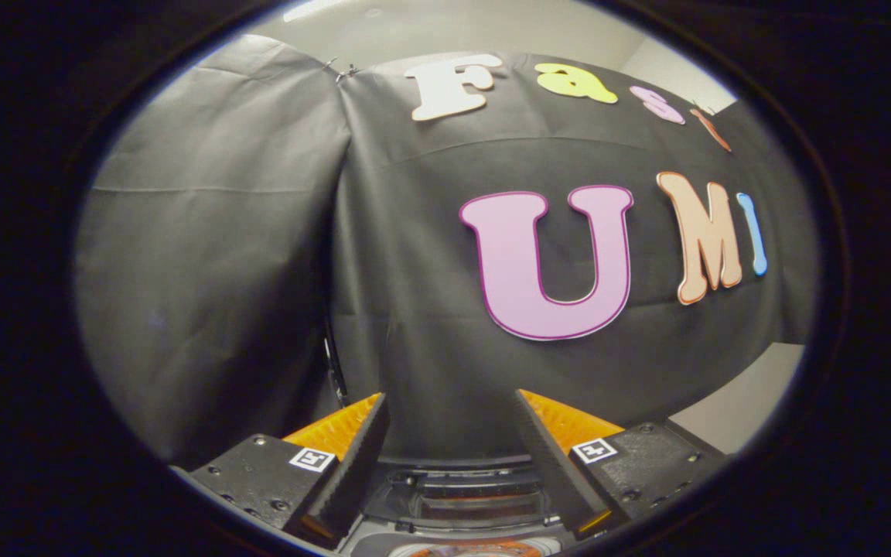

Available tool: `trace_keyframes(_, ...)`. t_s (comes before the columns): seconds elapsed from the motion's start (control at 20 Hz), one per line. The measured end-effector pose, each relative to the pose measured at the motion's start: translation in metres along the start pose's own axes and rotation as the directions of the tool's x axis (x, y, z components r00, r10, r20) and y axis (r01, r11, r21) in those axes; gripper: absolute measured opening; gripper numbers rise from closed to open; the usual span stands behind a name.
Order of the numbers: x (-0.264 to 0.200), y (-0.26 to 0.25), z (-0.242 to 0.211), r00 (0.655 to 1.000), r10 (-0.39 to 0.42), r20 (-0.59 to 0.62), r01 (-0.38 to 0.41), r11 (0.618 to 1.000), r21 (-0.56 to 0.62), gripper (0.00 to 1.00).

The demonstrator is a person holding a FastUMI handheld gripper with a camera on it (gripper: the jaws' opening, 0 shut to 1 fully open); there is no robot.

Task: Put the clothes into the washing machine and then close the washing machine lid.

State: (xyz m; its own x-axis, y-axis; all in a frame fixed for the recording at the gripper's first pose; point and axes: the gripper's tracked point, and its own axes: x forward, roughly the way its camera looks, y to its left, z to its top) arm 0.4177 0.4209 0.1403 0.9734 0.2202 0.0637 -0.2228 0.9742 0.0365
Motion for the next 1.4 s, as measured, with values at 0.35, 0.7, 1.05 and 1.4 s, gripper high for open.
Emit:
trace_keyframes(0.35,0.052,-0.029,-0.041,0.991,-0.121,-0.059,0.119,0.992,-0.041,0.96)
trace_keyframes(0.7,0.085,-0.03,-0.08,0.984,-0.113,-0.136,0.107,0.993,-0.046,0.97)
trace_keyframes(1.05,0.094,-0.047,-0.124,0.955,-0.156,-0.254,0.147,0.988,-0.056,0.97)
trace_keyframes(1.4,0.097,-0.057,-0.121,0.94,-0.24,-0.243,0.228,0.971,-0.076,0.97)
